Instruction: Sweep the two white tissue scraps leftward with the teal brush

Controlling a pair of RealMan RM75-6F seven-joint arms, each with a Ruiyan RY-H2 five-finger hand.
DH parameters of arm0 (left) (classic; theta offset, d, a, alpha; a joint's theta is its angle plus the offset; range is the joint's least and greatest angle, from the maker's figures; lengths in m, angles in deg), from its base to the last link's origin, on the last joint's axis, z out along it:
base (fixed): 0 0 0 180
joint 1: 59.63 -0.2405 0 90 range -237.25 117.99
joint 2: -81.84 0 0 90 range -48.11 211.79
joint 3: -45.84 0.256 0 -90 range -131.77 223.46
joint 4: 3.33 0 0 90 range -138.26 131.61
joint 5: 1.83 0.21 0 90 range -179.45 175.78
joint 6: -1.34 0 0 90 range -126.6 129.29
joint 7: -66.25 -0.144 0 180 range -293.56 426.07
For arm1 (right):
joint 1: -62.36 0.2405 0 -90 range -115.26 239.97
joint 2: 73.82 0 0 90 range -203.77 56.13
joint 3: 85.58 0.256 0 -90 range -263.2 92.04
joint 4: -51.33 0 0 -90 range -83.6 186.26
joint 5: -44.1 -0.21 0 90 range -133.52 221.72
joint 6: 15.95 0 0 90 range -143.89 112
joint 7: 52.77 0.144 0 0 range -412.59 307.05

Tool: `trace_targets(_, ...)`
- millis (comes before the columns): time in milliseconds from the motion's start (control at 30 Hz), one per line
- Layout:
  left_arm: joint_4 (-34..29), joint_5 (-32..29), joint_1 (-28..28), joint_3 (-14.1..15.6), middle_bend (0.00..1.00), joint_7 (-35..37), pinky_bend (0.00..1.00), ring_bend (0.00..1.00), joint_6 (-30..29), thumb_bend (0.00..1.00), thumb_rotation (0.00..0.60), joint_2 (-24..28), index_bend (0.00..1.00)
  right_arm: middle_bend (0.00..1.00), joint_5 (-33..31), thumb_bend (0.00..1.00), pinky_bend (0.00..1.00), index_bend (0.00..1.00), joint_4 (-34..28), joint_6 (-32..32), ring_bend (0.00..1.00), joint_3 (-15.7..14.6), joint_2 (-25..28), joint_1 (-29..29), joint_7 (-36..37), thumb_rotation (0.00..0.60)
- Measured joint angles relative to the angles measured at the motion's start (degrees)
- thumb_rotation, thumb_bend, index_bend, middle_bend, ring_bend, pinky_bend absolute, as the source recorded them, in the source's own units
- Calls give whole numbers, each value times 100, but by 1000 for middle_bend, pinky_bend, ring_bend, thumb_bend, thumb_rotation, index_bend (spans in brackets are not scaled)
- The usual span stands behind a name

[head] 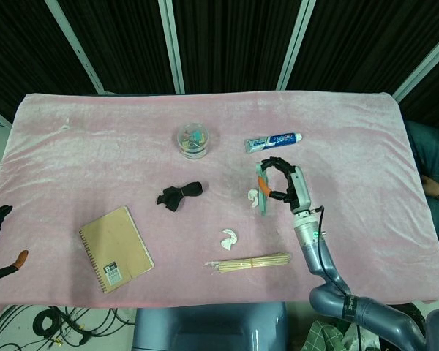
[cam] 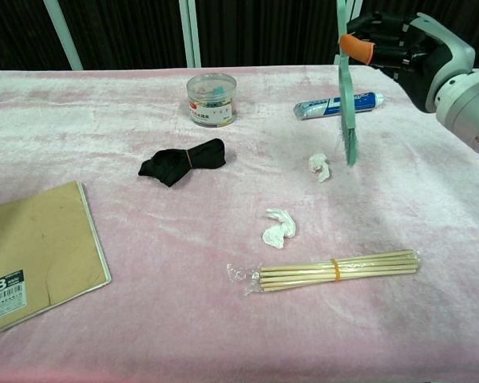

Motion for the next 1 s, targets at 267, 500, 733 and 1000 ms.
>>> trace_targets(267, -35, -51, -6, -14, 87, -66, 17, 0, 5, 292, 600, -10, 80, 567, 121, 379, 119, 671, 1230, -11, 281, -135, -279, 302, 401, 600)
trace_targets(500, -41, -69, 2, -21, 87, -66, 17, 0, 26, 292, 600, -9, 80, 574, 90, 391, 119, 674, 1559, -56, 285, -216, -526, 425, 962, 600)
trace_targets(733, -43, -70, -4, -21, 87, -59, 17, 0, 20, 293, 600, -5, 80, 574, -6, 394, 119, 674, 1656, -90, 286, -274, -707, 449, 1271, 600)
trace_targets(1000, -47, -73, -6, -21, 87, -42, 17, 0, 25, 293, 600, 4, 80, 574, 313, 395, 119, 675, 2031, 201, 286, -534, -890, 524, 1150, 600)
